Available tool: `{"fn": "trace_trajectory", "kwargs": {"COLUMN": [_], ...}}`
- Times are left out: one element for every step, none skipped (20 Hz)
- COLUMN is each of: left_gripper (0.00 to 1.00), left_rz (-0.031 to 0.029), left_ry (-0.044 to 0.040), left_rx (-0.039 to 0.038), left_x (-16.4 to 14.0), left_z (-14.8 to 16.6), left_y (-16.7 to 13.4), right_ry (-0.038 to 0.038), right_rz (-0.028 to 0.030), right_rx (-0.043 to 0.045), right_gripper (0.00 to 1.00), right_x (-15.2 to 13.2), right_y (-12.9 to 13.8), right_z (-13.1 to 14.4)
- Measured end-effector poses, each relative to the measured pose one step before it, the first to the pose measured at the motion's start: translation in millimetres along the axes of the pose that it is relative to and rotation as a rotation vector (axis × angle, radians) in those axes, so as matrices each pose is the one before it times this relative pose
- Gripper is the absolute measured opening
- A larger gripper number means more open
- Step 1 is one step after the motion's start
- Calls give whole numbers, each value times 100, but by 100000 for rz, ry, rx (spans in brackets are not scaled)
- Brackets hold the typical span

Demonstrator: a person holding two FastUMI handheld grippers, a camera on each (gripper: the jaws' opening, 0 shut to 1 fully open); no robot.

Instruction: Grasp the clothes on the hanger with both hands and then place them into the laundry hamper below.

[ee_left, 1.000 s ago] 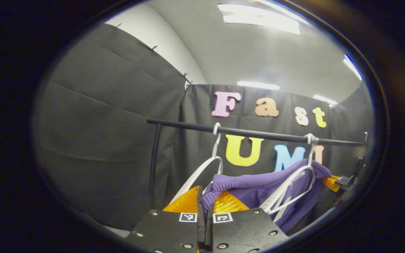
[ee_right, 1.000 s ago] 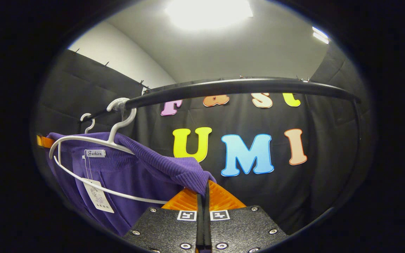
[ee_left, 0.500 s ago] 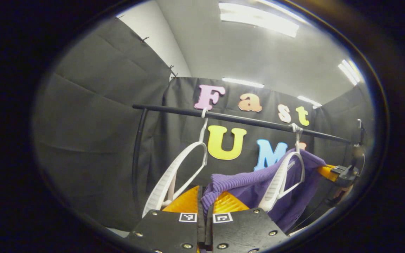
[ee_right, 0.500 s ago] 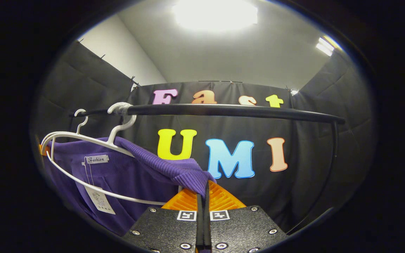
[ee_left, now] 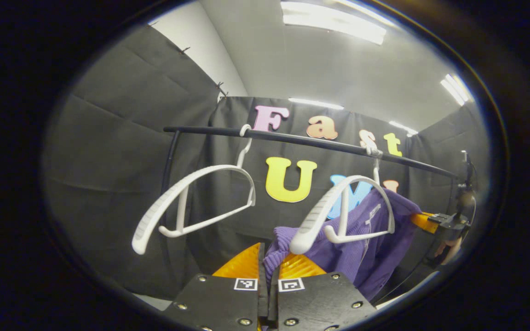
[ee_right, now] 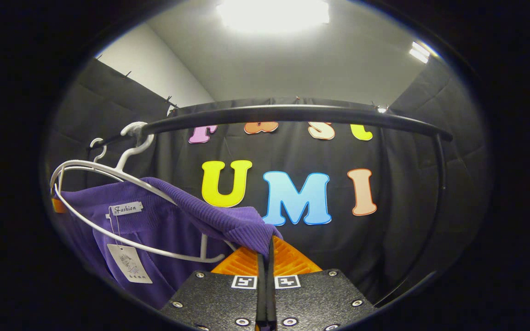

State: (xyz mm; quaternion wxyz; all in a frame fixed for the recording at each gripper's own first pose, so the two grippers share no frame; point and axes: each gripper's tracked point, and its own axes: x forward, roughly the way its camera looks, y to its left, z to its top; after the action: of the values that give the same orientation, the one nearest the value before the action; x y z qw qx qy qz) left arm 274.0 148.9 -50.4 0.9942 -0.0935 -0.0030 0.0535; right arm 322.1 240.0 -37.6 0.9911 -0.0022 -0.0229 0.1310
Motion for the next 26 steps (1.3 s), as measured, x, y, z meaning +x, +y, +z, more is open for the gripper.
{"fn": "trace_trajectory", "kwargs": {"left_gripper": [1,1,1,1,1,1,1,1,0,1,1,1,1,1,1,1,1,1,1,1,1,1,6,1,1,1], "left_rz": [684,1043,1249,1307,1336,911,1067,801,764,979,905,1142,993,482,474,321,425,303,-361,-1099,-1635,-1457,-1310,-1271,-932,-797], "left_ry": [-228,52,213,419,289,173,-64,-56,-142,-235,-121,-27,386,414,443,450,525,1086,735,563,765,929,814,540,361,596], "left_rx": [923,915,194,-693,-1466,-1727,-1183,-504,106,512,513,348,-462,-1195,-1152,-587,-44,486,664,403,426,931,915,502,141,131], "left_x": [121,265,197,-143,-87,3,122,-137,-45,144,162,15,38,121,110,-31,-64,37,42,187,228,497,327,432,487,371], "left_z": [-97,-222,-152,-322,-178,-133,-105,-273,-169,-115,-201,-247,-348,-284,-216,-378,-273,-297,-320,-227,-239,-503,-329,-237,-255,-322], "left_y": [-477,-243,-203,-323,-236,-195,-295,-724,-584,-321,-387,-384,-491,-498,-408,-437,-371,-243,-409,-655,-944,-1104,-872,-545,-601,-497], "right_ry": [22,-280,-235,-158,-15,146,159,152,500,531,545,758,871,919,640,651,1136,1283,1038,1157,1251,1875,1758,1480,1195,1076], "right_rz": [890,1091,1096,837,853,643,606,514,373,1064,1101,1629,605,325,298,683,1060,828,-374,-777,-808,-1696,-1190,-1465,-1424,-1354], "right_rx": [-244,-553,-395,-371,120,457,529,504,230,615,1934,1463,-624,-971,-304,957,2681,1077,-543,-281,-33,159,969,1057,684,443], "right_gripper": [0,0,0,0,0,0,0,0,0,0,0,0,0,0,0,0,0,0,0,0,0,0,0,0,0,0], "right_x": [49,-7,132,346,412,291,280,343,316,151,26,16,106,49,-53,35,-182,-217,-167,-286,-167,-53,-72,88,21,12], "right_y": [-289,-98,-77,-384,-277,-389,-359,-445,-506,-372,-218,-41,-295,-476,-301,-189,-70,-113,-440,-545,-414,-719,-691,-535,-568,-559], "right_z": [-164,-66,-73,-338,-202,-280,-234,-257,-370,-423,-431,-622,-616,-739,-488,-372,-420,-715,-632,-618,-655,-875,-645,-611,-490,-415]}}
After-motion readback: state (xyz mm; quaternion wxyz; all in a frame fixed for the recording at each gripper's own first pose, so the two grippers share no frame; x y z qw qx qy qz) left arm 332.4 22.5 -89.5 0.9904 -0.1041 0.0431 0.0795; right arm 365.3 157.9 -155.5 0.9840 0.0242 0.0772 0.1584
